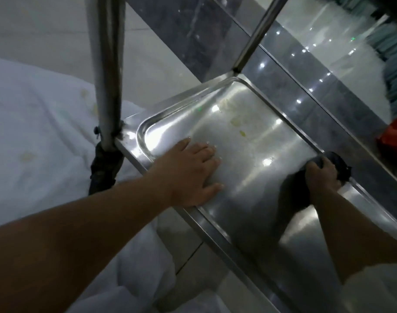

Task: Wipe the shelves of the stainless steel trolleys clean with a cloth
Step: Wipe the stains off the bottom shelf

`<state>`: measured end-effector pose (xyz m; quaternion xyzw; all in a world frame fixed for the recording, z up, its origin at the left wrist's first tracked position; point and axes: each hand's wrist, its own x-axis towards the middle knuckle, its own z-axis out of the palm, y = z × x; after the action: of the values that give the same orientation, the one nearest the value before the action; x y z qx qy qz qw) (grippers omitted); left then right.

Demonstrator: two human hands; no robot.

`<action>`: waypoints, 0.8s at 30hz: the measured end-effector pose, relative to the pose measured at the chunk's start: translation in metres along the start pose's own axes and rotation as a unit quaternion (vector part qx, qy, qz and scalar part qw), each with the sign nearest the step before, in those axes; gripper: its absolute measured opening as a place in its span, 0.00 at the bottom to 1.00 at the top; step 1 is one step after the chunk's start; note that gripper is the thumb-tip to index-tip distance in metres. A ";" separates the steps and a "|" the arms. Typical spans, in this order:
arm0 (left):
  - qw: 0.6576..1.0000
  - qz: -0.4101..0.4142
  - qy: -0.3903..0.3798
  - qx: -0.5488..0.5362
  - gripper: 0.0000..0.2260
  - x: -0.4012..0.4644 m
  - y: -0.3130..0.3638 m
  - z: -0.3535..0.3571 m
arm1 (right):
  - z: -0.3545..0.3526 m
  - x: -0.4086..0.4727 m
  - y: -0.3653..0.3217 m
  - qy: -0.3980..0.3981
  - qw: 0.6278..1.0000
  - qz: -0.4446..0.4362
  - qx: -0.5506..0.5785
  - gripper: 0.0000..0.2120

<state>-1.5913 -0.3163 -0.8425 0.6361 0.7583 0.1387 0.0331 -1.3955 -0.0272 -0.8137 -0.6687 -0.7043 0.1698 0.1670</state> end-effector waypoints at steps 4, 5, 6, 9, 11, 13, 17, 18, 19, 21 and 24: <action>0.996 -0.075 0.046 -0.017 0.32 -0.005 0.000 0.003 | 0.048 -0.026 -0.082 -0.059 0.991 -0.117 0.023 0.25; 0.994 -0.098 0.052 -0.013 0.32 -0.006 0.000 0.003 | 0.059 -0.040 -0.103 -0.085 0.981 -0.174 0.021 0.27; 0.992 -0.115 0.054 -0.008 0.32 -0.006 0.000 0.003 | 0.069 -0.056 -0.123 -0.113 0.965 -0.235 0.018 0.29; 0.987 -0.148 0.062 -0.006 0.32 -0.008 0.001 0.002 | 0.090 -0.102 -0.156 -0.182 0.907 -0.379 0.024 0.32; 0.984 -0.166 0.066 -0.007 0.32 -0.011 0.003 0.001 | 0.092 -0.119 -0.152 -0.199 0.882 -0.425 0.039 0.32; 0.982 -0.177 0.071 -0.004 0.32 -0.015 0.004 0.001 | 0.085 -0.122 -0.130 -0.199 0.863 -0.462 0.038 0.31; 0.983 -0.176 0.062 0.004 0.35 -0.017 0.006 0.002 | 0.066 -0.077 -0.090 -0.157 0.890 -0.428 0.017 0.30; 0.983 -0.176 0.059 0.004 0.35 -0.016 0.006 0.003 | 0.063 -0.059 -0.087 -0.142 0.914 -0.380 0.015 0.29; 0.982 -0.177 0.058 0.003 0.35 -0.016 0.005 0.004 | 0.061 -0.041 -0.087 -0.129 0.939 -0.319 0.011 0.28; 0.982 -0.180 0.066 0.001 0.34 -0.016 0.005 0.006 | 0.060 -0.017 -0.098 -0.119 0.972 -0.200 0.014 0.28; 0.980 -0.180 0.083 -0.011 0.33 -0.014 0.007 0.006 | 0.076 -0.022 -0.135 -0.122 0.982 -0.146 0.008 0.27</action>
<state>-1.5809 -0.3284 -0.8480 0.4752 0.8588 0.1914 0.0011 -1.5492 -0.0573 -0.8186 -0.5318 -0.8080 0.2293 0.1086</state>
